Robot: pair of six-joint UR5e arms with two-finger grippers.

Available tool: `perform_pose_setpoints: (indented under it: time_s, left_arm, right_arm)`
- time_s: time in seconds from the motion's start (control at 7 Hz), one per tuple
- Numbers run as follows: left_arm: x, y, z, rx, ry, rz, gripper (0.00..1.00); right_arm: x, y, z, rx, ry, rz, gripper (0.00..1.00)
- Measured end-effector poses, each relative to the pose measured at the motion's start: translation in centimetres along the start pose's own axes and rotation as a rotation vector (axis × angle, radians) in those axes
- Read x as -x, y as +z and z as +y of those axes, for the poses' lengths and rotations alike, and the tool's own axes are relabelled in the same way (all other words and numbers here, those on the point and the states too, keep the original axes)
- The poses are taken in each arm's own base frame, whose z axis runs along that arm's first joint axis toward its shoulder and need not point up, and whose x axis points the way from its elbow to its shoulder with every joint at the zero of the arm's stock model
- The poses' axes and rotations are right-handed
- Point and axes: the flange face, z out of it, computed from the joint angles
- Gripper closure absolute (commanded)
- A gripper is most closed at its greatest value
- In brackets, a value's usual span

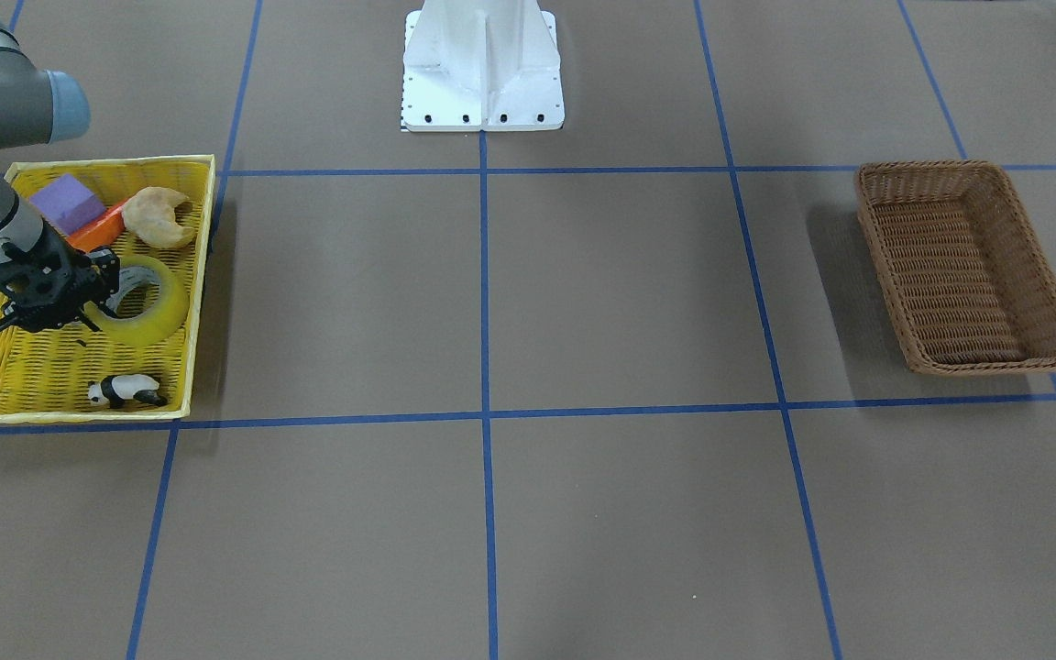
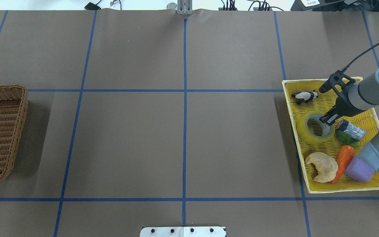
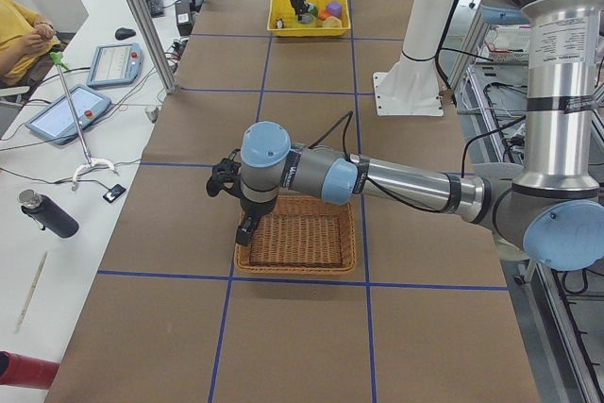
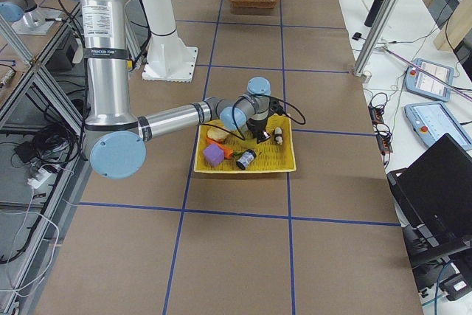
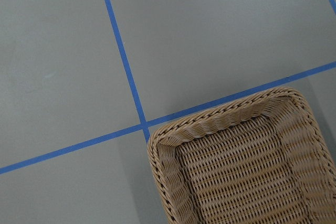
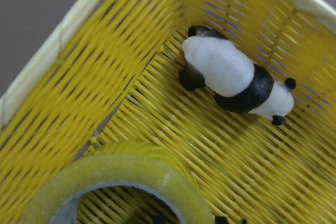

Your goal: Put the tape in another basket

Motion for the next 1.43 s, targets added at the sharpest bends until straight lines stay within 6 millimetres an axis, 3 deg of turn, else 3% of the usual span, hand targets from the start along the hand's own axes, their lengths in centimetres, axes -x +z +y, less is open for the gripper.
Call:
perform_pose_setpoints:
  time_s: [0.14, 0.43, 0.71, 0.86, 1.14, 1.43]
  left_arm:
    - [0.0, 0.0, 0.0, 0.001, -0.001, 0.0, 0.01]
    - [0.0, 0.0, 0.1, 0.001, -0.001, 0.001, 0.01]
    - [0.0, 0.0, 0.1, 0.001, -0.001, 0.001, 0.01]
    - [-0.2, -0.2, 0.0, -0.003, 0.003, 0.001, 0.01]
    - [-0.7, -0.7, -0.4, -0.034, 0.034, -0.002, 0.01]
    - [-1.6, -1.0, -1.8, -0.079, 0.092, -0.004, 0.02]
  right_arm:
    - [-0.8, -1.1, -0.1, -0.018, -0.004, 0.005, 1.0]
    - [-3.1, -5.4, -0.9, -0.087, 0.012, 0.004, 1.0]
    - [-4.3, -9.4, -3.6, -0.162, 0.03, -0.013, 1.0]
    - [-4.0, -10.8, -6.0, -0.185, 0.042, -0.014, 1.0]
    - [-1.2, -12.9, -11.6, -0.211, 0.11, -0.024, 1.0]
    - [4.8, -13.3, -17.1, -0.24, 0.183, -0.045, 1.0]
